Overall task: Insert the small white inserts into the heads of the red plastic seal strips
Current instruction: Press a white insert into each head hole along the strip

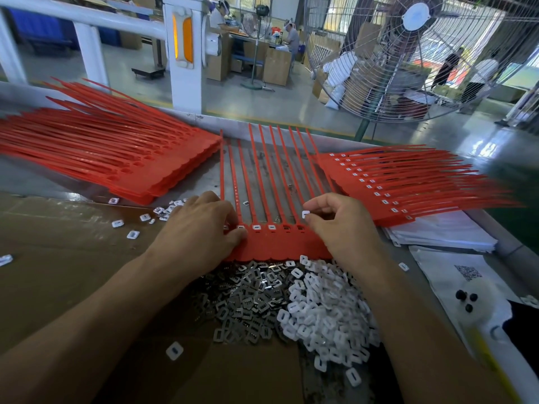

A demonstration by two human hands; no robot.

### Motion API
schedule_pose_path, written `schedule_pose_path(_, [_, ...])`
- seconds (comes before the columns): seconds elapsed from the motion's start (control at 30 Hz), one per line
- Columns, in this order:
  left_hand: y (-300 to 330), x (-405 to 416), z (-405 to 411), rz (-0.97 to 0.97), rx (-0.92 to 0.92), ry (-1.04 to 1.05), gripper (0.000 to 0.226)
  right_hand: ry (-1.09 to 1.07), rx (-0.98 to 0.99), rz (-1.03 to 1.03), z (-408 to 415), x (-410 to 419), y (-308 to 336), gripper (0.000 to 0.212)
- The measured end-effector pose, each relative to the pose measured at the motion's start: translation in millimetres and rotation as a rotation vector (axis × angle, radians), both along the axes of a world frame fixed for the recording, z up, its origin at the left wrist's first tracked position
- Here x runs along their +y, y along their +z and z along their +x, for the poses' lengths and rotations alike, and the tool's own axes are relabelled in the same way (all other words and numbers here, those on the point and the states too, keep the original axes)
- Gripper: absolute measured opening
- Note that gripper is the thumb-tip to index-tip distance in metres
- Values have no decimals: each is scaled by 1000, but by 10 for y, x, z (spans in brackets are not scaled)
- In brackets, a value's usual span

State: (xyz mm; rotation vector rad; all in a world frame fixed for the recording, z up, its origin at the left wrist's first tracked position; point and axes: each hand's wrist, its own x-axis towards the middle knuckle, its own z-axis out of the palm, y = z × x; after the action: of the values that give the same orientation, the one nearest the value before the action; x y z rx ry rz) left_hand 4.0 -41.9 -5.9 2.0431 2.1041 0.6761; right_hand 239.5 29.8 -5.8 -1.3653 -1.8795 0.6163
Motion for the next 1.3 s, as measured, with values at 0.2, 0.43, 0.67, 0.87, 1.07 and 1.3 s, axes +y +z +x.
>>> schedule_pose_path(0.2, [19,-6,5,-17,7,0,28,23,-71,-19,-34,37,-28,13])
schedule_pose_path(0.43, [23,-8,9,-18,8,4,29,128,-143,-51,-138,1,-11,9])
schedule_pose_path(0.67, [22,-7,4,-24,14,-1,30,134,-191,-64,-165,6,-5,11])
schedule_pose_path(0.87, [12,-5,3,-13,12,-1,29,129,-239,-64,-183,6,-5,17])
schedule_pose_path(1.07, [-11,1,-4,2,1,1,27,140,-335,5,-215,-31,33,22])
schedule_pose_path(1.3, [-23,12,-9,5,0,-2,28,126,-359,30,-174,-129,62,27])
